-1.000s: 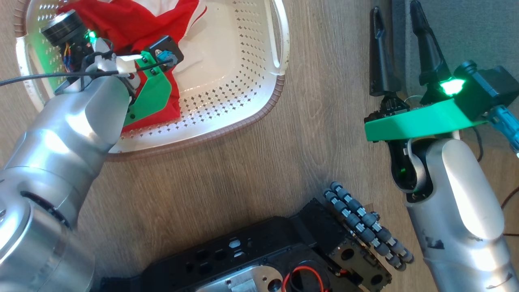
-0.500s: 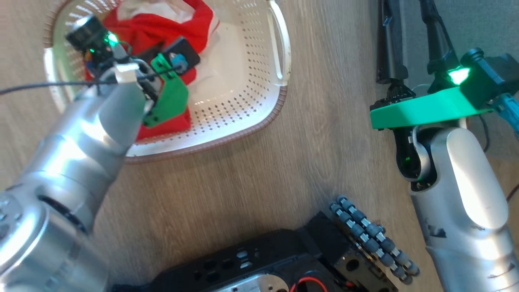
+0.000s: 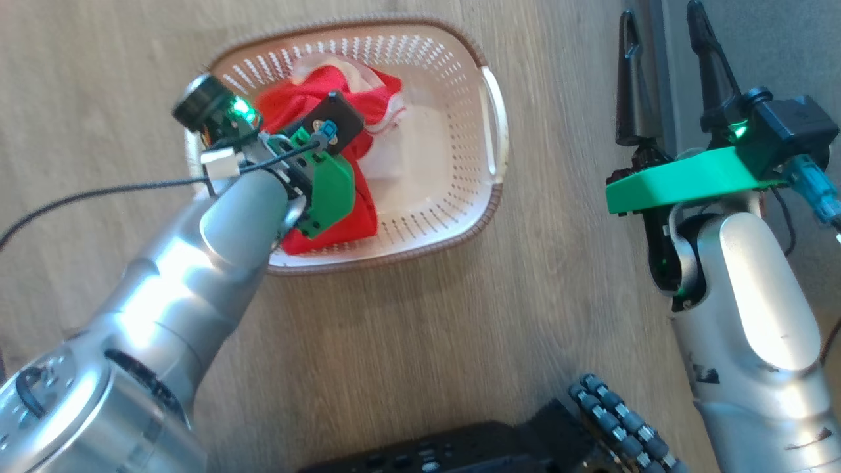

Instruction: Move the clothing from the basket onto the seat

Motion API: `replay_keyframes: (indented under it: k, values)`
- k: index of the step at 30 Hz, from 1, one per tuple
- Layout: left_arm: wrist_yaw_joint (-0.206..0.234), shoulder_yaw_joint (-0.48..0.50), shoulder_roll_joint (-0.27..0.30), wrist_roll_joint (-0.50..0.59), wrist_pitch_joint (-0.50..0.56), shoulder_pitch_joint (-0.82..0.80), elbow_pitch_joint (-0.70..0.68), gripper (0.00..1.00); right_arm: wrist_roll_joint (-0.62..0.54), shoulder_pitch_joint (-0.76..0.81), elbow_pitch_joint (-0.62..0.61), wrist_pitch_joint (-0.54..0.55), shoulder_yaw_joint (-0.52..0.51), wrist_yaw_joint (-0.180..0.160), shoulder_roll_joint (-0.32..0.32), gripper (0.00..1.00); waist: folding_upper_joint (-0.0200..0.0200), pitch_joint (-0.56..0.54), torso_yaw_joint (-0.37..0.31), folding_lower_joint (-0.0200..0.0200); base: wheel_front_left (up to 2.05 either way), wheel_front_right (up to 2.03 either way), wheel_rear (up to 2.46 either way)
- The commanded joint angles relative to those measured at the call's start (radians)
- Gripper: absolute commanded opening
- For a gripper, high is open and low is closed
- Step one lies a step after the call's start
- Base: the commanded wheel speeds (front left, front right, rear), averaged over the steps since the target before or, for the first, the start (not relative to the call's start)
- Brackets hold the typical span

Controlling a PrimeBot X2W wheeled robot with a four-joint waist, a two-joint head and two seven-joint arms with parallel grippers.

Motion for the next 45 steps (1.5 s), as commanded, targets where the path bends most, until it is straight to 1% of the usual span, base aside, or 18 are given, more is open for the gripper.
replay_keyframes:
  k: [1, 6, 9, 10, 17, 25, 34, 41, 45]
  values:
    - [0.009, 0.037, -0.001, -0.031, -0.017, 0.018, -0.043, 0.00, -0.016, 0.044, -0.016, -0.005, 0.006, 0.007, 0.001, 1.00, -0.0001, -0.073, 0.046, 0.0000, 0.00, 0.00, 0.00]
    - [0.017, 0.073, -0.003, -0.092, -0.024, 0.064, -0.131, 0.00, -0.036, 0.061, 0.015, -0.005, -0.002, 0.007, 0.001, 1.00, -0.0001, -0.153, 0.082, 0.0000, 0.00, 0.00, 0.00]
    - [0.030, 0.104, -0.003, -0.128, -0.025, 0.093, -0.203, 0.00, -0.045, 0.074, 0.029, -0.005, -0.006, 0.007, 0.001, 1.00, -0.0001, -0.198, 0.101, 0.0000, 0.00, 0.00, 0.00]
    - [0.030, 0.104, -0.003, -0.128, -0.025, 0.093, -0.203, 0.00, -0.045, 0.074, 0.029, -0.005, -0.006, 0.007, 0.001, 1.00, -0.0001, -0.198, 0.101, 0.0000, 0.00, 0.00, 0.00]
    - [0.052, 0.187, -0.003, -0.171, -0.025, 0.168, -0.330, 0.00, -0.071, 0.107, 0.063, -0.005, -0.015, 0.007, 0.001, 1.00, -0.0001, -0.298, 0.146, 0.0000, 0.00, 0.00, 0.00]
    - [0.059, 0.267, -0.003, -0.180, -0.025, 0.251, -0.411, 0.00, -0.081, 0.161, 0.102, -0.005, -0.025, 0.007, 0.001, 1.00, -0.0001, -0.417, 0.187, 0.0000, 0.00, 0.00, 0.00]
    - [0.060, 0.343, -0.003, -0.178, -0.025, 0.331, -0.482, 0.00, -0.066, 0.228, 0.130, -0.005, -0.018, 0.007, 0.001, 1.00, -0.0001, -0.539, 0.199, 0.0000, 0.00, 0.00, 0.00]
    - [0.059, 0.379, -0.003, -0.170, -0.025, 0.368, -0.532, 0.00, -0.051, 0.286, 0.140, -0.005, -0.011, 0.007, 0.001, 1.00, -0.0001, -0.603, 0.202, 0.0000, 0.00, 0.00, 0.00]
    - [0.060, 0.402, -0.003, -0.171, -0.025, 0.369, -0.583, 0.00, -0.042, 0.311, 0.145, -0.005, -0.020, 0.007, 0.001, 1.00, -0.0001, -0.626, 0.203, 0.0000, 0.00, 0.00, 0.00]
